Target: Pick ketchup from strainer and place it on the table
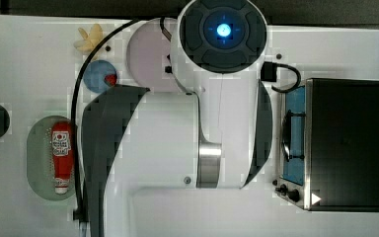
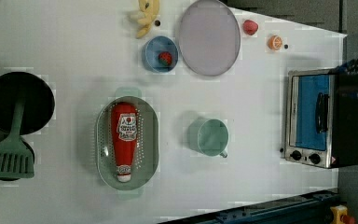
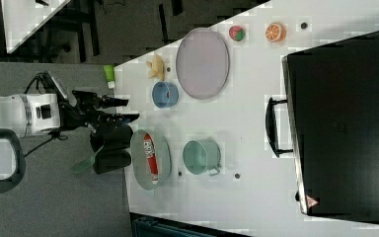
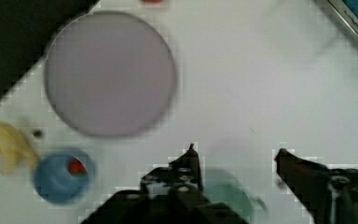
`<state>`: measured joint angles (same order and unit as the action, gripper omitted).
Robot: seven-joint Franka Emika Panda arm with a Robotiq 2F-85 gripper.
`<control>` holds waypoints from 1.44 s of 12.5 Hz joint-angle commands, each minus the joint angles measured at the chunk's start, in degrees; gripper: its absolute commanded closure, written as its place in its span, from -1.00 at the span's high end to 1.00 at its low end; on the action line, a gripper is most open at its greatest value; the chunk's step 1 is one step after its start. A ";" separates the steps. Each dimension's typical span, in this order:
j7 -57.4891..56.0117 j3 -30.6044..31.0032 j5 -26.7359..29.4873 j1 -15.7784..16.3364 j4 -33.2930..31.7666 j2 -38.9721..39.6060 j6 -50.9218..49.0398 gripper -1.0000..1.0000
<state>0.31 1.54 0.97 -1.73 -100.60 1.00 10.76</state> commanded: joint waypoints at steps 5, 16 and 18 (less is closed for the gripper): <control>3.45 11.87 0.90 -3.98 -7.91 -11.97 -4.39 1.00; 3.46 40.31 0.48 -2.36 -10.28 2.86 9.77 1.00; 3.47 43.15 -0.69 -2.13 -13.22 5.77 15.52 1.00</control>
<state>1.50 44.90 0.40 -3.94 -113.42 8.04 24.93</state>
